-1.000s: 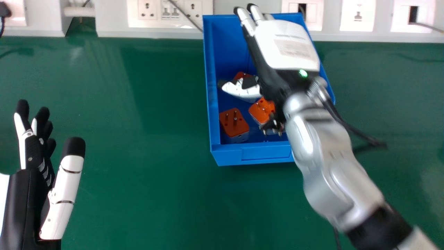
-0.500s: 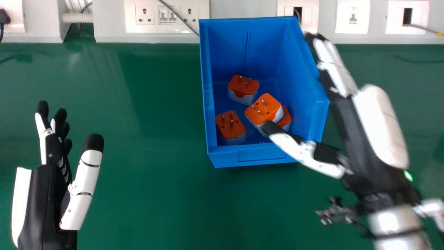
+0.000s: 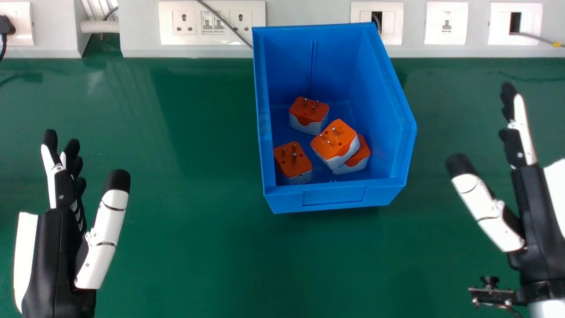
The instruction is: Pick all objects and put in blue box
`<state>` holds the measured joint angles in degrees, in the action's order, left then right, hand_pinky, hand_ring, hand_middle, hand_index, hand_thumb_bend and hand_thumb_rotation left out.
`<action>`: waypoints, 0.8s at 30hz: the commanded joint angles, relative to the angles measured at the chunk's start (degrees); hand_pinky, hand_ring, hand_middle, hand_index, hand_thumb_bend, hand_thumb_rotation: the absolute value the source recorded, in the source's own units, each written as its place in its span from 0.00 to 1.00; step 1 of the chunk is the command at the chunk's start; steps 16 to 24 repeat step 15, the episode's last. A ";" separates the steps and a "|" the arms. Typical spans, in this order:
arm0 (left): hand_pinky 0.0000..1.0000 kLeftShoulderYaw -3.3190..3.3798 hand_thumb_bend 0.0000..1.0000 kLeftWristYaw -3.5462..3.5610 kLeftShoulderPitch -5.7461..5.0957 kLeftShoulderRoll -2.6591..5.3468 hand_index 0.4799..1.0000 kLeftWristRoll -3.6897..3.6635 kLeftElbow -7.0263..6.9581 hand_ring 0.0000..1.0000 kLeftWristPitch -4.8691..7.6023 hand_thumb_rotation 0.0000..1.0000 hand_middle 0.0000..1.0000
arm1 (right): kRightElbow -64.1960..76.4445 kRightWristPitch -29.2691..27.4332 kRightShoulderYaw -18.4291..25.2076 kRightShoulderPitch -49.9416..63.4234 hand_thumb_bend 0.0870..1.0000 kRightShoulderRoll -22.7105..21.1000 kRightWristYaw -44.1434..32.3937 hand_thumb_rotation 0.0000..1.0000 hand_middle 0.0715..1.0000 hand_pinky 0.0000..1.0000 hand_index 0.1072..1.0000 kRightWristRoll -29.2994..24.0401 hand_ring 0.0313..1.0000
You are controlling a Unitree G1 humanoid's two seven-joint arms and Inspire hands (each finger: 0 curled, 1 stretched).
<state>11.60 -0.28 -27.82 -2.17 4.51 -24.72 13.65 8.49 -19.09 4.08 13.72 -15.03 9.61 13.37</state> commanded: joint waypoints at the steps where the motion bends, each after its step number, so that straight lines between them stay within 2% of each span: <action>1: 1.00 0.44 0.59 -0.44 0.41 -0.47 1.00 0.31 -0.13 1.00 1.88 0.82 1.00 | -0.38 0.22 0.67 -1.40 0.49 0.58 -1.81 1.00 1.00 1.00 1.00 -2.87 1.00; 3: 1.00 0.60 0.59 -0.52 0.52 -0.55 1.00 0.28 0.07 1.00 1.81 0.82 1.00 | -0.93 1.25 0.68 -1.63 0.51 0.87 -3.39 1.00 1.00 0.99 1.00 -4.18 1.00; 4: 1.00 0.68 0.59 -0.42 0.59 -0.63 1.00 0.07 0.20 1.00 1.87 0.83 1.00 | -1.11 1.63 0.66 -1.77 0.50 0.94 -4.09 1.00 1.00 1.00 1.00 -4.54 1.00; 9: 1.00 1.08 0.57 -0.54 1.12 -0.97 1.00 0.10 1.15 1.00 2.48 0.84 1.00 | -0.76 4.13 0.70 -2.09 0.47 1.74 -8.14 1.00 1.00 1.00 1.00 -8.43 1.00; 14: 1.00 1.39 0.51 -0.22 1.74 -1.20 1.00 -0.87 2.27 1.00 2.81 0.85 1.00 | -0.62 4.73 0.41 -2.45 0.43 2.64 -10.41 1.00 1.00 1.00 1.00 -10.21 1.00; 24: 1.00 1.43 0.51 -0.17 1.85 -1.34 1.00 -0.79 2.48 1.00 2.95 0.85 1.00 | -0.67 4.72 0.31 -2.54 0.43 2.93 -10.47 1.00 1.00 1.00 1.00 -10.07 1.00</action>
